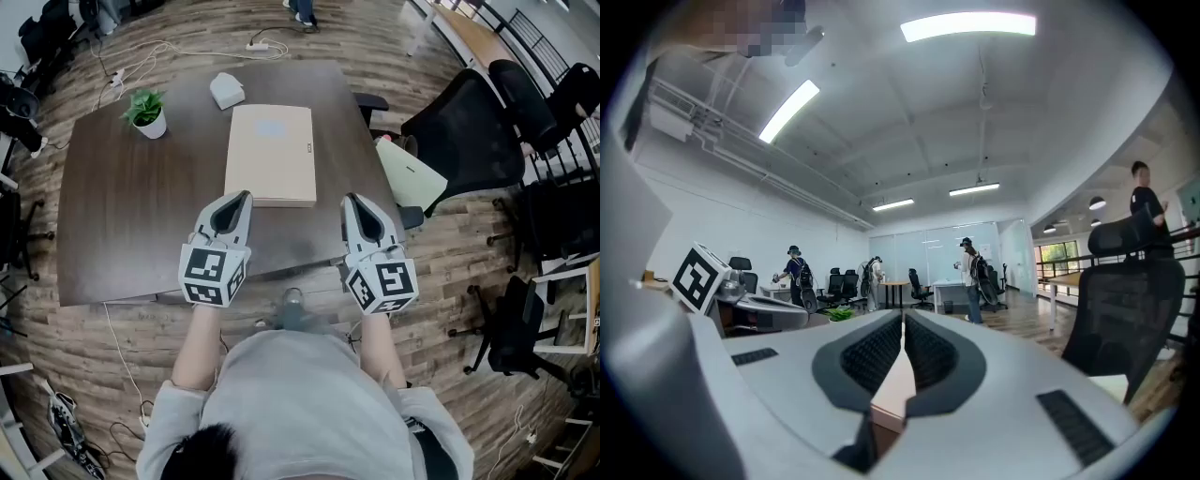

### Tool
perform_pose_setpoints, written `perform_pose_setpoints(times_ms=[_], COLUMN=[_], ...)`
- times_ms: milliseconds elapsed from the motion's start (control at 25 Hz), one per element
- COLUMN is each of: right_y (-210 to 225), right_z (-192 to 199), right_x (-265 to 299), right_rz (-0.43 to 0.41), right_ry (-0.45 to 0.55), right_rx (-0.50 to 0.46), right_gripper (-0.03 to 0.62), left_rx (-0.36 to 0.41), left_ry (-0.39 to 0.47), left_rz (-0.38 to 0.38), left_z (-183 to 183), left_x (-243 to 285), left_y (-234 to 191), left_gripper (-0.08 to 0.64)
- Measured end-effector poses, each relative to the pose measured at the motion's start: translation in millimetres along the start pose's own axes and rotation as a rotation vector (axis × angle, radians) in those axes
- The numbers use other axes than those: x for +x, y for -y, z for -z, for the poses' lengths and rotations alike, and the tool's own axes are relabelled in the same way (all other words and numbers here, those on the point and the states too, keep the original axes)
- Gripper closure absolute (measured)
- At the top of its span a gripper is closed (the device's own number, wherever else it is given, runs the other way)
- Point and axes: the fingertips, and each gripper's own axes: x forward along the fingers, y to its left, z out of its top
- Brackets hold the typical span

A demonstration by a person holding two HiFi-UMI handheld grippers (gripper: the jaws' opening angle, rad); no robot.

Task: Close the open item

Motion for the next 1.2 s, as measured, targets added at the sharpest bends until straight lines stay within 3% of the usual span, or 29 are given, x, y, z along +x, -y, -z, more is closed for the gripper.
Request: perform_pose_setpoints(times_ms=[480,1200], right_y=[-40.5,-66.0], right_z=[-20.2,-49.5], right_x=[-35.5,-78.6], right_rz=[0.006,0.04], right_ry=[0.031,0.111], right_rx=[-0.042,-0.042], right_gripper=[0.578,0.578], left_rx=[-0.03,-0.052], left_ry=[0.131,0.25], left_rz=[-0.077,-0.07], left_z=[-36.0,-70.5], left_x=[-80.2,-139.8], left_y=[-14.7,-6.6], left_gripper=[0.551,0.551])
